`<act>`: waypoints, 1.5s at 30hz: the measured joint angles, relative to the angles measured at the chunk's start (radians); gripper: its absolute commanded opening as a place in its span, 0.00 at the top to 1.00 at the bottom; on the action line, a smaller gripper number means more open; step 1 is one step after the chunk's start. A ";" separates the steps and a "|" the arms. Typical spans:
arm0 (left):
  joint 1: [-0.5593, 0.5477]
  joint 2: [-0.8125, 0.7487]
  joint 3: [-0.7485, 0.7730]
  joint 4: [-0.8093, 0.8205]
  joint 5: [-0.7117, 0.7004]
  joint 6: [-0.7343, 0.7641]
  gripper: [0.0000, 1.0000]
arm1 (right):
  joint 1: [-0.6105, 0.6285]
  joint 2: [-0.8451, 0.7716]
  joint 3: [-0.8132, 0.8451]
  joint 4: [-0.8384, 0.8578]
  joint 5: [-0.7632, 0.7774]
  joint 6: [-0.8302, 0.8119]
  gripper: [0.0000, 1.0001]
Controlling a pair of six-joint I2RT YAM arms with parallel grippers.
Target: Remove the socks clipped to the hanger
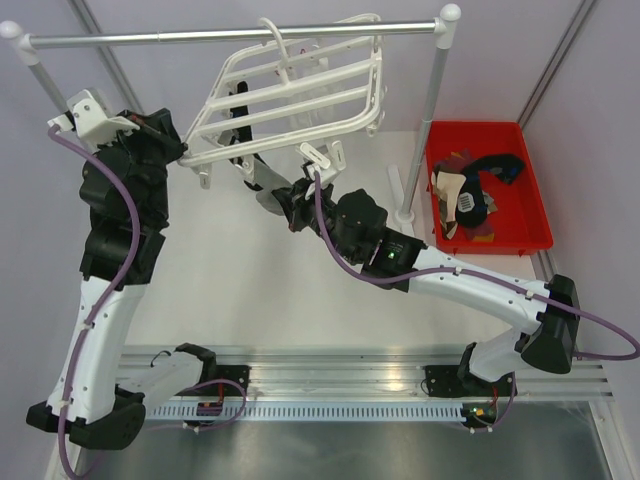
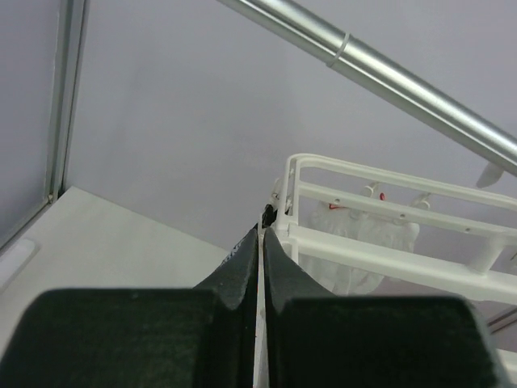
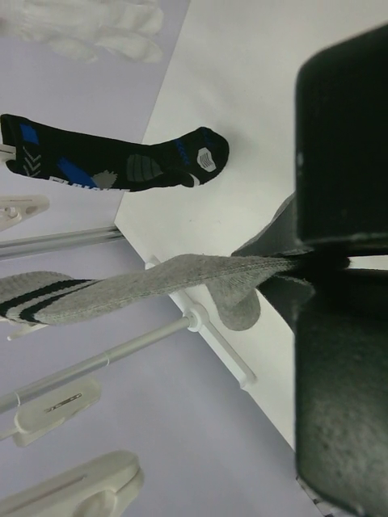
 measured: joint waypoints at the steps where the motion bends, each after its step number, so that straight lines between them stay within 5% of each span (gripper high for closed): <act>1: 0.009 0.005 0.000 -0.010 0.007 -0.004 0.93 | 0.000 0.000 0.000 -0.001 0.000 0.000 0.99; 13: 0.183 0.056 0.066 -0.129 0.308 -0.137 0.85 | 0.000 0.000 -0.002 -0.007 0.000 0.000 0.99; 20: 0.447 0.082 0.004 -0.098 0.639 -0.300 0.77 | 0.000 0.000 -0.002 -0.011 -0.005 0.000 0.99; 24: 0.578 0.087 -0.127 0.019 0.834 -0.429 0.73 | 0.000 0.000 -0.002 -0.011 -0.009 0.000 0.99; 29: 0.612 0.092 -0.295 0.230 1.006 -0.568 0.61 | -0.002 0.000 -0.002 -0.012 -0.033 0.005 0.99; 34: 0.613 0.092 -0.413 0.453 1.121 -0.679 0.53 | -0.017 0.000 -0.003 -0.013 -0.103 0.029 0.99; 45: 0.613 0.146 -0.604 0.935 1.257 -0.917 0.52 | -0.088 -0.002 -0.055 0.000 -0.296 0.161 0.99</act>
